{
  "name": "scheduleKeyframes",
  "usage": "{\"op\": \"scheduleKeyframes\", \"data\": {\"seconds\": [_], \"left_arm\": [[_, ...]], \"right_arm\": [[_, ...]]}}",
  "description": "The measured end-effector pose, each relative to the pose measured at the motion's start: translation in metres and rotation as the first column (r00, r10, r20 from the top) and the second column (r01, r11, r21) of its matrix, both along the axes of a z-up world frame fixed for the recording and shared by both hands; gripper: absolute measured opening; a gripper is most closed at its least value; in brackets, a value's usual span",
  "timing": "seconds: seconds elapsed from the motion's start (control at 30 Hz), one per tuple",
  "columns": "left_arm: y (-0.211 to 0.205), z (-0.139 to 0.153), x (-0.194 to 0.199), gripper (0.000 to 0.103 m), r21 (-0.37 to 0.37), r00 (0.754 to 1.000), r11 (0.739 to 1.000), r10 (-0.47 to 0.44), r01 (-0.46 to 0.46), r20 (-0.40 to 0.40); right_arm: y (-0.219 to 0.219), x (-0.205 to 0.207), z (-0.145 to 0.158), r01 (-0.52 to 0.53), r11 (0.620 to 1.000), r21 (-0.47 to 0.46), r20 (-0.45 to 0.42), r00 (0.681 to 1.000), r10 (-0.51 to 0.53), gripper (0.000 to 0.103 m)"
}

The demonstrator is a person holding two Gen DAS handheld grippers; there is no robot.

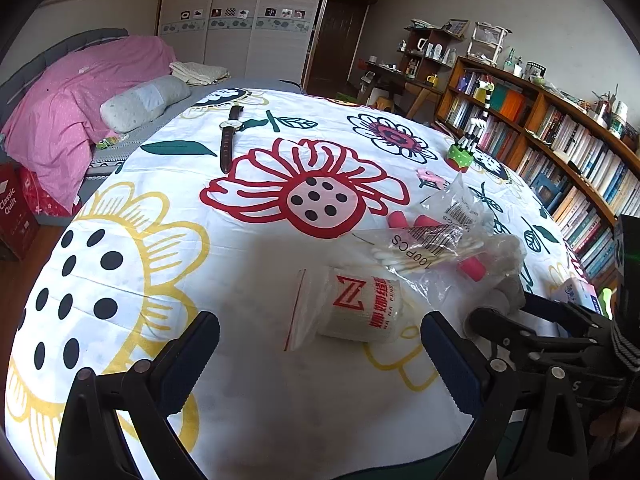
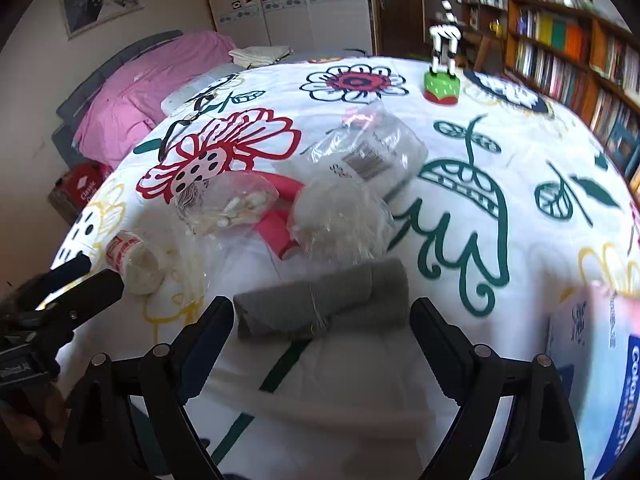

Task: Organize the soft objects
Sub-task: 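Grasp the grey rolled cloth with the right tool while the left grasps the bandage roll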

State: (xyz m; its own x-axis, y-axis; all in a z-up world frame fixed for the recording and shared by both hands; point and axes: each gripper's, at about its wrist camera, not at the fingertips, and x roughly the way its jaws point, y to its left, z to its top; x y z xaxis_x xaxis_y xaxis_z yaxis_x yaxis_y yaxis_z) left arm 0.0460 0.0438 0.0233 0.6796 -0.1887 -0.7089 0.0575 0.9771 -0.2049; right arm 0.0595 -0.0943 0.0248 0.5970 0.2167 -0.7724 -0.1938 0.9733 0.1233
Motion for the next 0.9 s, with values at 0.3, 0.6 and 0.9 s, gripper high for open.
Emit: {"op": "scheduleKeyframes", "data": {"seconds": [0.3,0.6,0.9], "left_arm": [[-0.011,-0.002,0.012,0.103,0.02,1.0,0.999,-0.028,0.028,-0.003],[-0.021,-0.012,0.02,0.078,0.06,0.999,0.997,-0.044,0.046,-0.029],[-0.022,-0.008,0.015,0.047,0.066,0.999,0.997,-0.045,0.045,-0.008]], "right_arm": [[0.008,-0.004,-0.001,-0.021,0.998,-0.067,0.037,0.999,0.024,0.076],[-0.004,-0.016,0.006,-0.017,1.0,0.008,0.042,0.999,0.016,0.074],[-0.008,-0.033,0.021,-0.015,0.999,0.045,0.083,0.996,0.011,0.074]]}}
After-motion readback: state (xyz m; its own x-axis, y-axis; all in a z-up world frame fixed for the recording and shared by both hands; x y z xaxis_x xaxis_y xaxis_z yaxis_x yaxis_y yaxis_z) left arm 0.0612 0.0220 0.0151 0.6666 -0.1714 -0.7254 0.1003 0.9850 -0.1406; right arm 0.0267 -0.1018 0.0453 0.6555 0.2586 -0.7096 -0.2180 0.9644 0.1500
